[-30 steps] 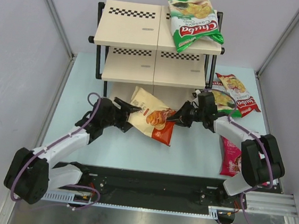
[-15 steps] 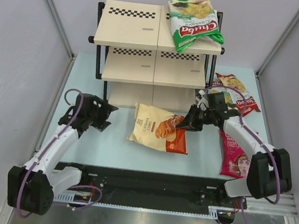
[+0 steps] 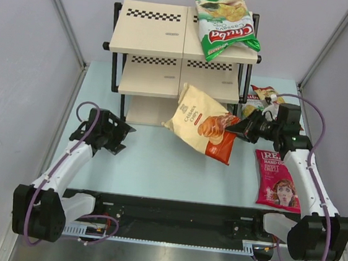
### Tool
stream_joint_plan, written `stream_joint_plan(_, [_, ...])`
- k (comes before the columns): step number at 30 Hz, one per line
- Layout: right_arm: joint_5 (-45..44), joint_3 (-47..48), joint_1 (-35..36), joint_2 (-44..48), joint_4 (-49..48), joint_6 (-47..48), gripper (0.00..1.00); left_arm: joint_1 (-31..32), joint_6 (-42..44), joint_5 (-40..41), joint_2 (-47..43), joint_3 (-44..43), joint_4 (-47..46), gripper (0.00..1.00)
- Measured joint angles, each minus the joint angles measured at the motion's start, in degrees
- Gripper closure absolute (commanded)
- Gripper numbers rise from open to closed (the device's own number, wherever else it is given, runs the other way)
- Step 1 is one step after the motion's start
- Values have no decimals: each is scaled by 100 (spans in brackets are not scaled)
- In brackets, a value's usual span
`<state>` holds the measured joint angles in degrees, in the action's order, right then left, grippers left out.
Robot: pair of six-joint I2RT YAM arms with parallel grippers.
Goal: Place and organize the chips bags onto the shelf
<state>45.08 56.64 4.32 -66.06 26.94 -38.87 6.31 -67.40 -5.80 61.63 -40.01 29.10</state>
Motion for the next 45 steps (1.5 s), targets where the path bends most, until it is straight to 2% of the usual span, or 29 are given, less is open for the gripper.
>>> stream_joint_plan(8, [-153,22,-348,-17,-660,-1272,100,-26,50,-103,74,-17,-120,17])
stream_joint_plan(15, [-999,234,-293,-437,-1322,-2614,100,-105,48,-238,107,-15,-310,17])
stream_joint_plan(19, [-1589,669,-59,-892,-1394,-3185,97,-133,44,-334,129,4,-466,17])
stream_joint_plan(24, [-2356,1368,400,-1307,-1379,-3731,98,-179,44,-393,129,81,-605,18])
stream_joint_plan(31, [-3602,1744,680,-1388,-1215,-4166,100,-275,42,-404,81,212,-719,18])
stream_joint_plan(38, [-4282,1967,861,-1670,-1080,-4524,100,-328,42,-409,31,295,-743,18])
stream_joint_plan(42, [-4675,2004,1084,-1805,-1078,-4806,97,-345,44,-407,2,304,-748,19])
stream_joint_plan(43, [-4732,2031,1119,-1821,-1075,-4865,94,-350,44,-404,-22,321,-745,19])
stream_joint_plan(45, [-4791,2087,1182,-1860,-1062,-4966,81,-363,44,-402,-76,369,-734,19])
